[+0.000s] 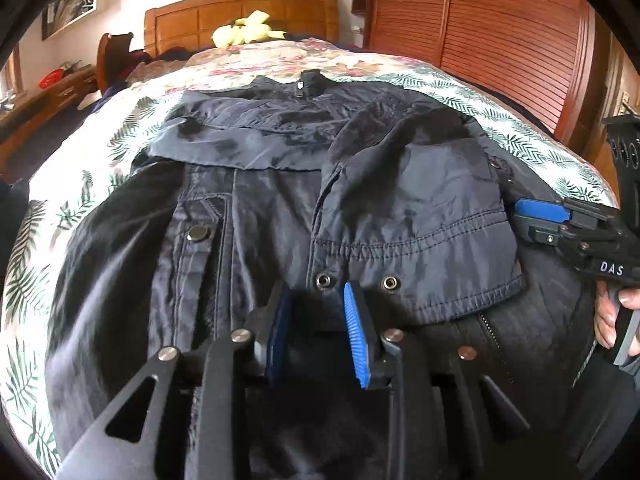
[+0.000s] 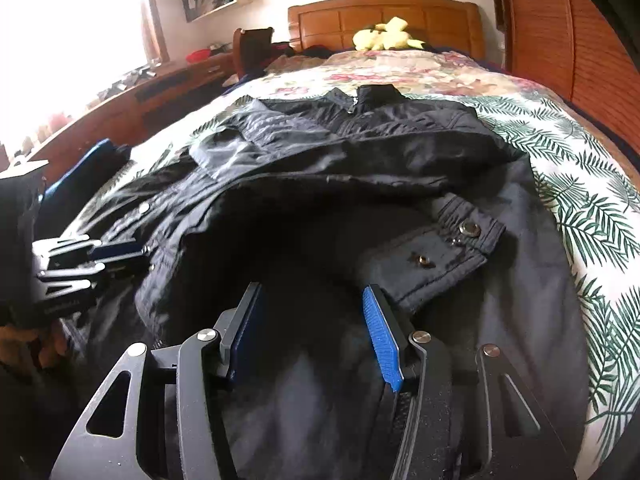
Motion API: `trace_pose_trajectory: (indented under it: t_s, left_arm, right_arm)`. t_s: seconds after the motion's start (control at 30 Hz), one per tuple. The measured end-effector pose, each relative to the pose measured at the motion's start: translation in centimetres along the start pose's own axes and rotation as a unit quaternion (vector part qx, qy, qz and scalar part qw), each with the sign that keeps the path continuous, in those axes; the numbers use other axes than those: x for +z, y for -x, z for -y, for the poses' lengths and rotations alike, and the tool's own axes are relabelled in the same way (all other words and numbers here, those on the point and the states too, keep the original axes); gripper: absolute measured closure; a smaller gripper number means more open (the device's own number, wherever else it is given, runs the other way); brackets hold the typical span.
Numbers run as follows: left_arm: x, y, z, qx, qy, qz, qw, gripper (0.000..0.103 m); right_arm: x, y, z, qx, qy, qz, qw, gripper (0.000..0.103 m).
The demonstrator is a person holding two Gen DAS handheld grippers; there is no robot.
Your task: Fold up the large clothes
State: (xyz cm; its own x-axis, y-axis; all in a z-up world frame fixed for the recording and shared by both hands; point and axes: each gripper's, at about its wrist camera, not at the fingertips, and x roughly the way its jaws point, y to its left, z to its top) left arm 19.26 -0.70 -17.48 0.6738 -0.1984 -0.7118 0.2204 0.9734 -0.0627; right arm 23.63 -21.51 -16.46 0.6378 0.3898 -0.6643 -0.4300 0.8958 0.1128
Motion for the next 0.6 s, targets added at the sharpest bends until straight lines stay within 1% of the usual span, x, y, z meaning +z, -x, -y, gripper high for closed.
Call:
trace_pose_trajectory:
  t_s: [0.1, 0.23, 0.4, 0.47, 0.57, 0.6]
  left_arm:
    - [-0.4, 0.4, 0.4, 0.005, 0.011, 0.001, 0.9999, 0.076]
    - [-0.8, 0.6, 0.5, -0.005, 0.036, -0.006, 0.9993, 0.076]
    - [-0.4, 0.1, 0.4, -0.007, 0.050, -0.015, 0.9986, 0.076]
    - [-0.3, -0.1, 0.5, -0.004, 0.049, -0.017, 0.9986, 0.077]
    - [-0.1, 0.0, 1.3, 0.002, 0.024, -0.021, 0.9995, 0.084]
    - [0.0, 0.1, 1.4, 0.006, 0.018, -0.022, 0.9996, 0.089]
  right_arm:
    - [-0.3, 0.1, -0.4, 0.002, 0.017, 0.004, 1.000, 0.051]
    - [-0.7, 0.3, -0.2, 0.006, 0.026, 0.008, 1.000, 0.051]
    - [-0.6, 1.0, 0.2, 0.015, 0.017, 0.012, 1.000, 0.051]
    - [-0.7, 1.1, 0.2, 0.010, 0.019, 0.013, 1.000, 0.051]
    - [-0.9, 1.5, 0.0, 0.002, 0.032, 0.018, 0.999, 0.051]
    - [-0.9, 1.6, -0.1, 0.001, 0.036, 0.022, 0.999, 0.051]
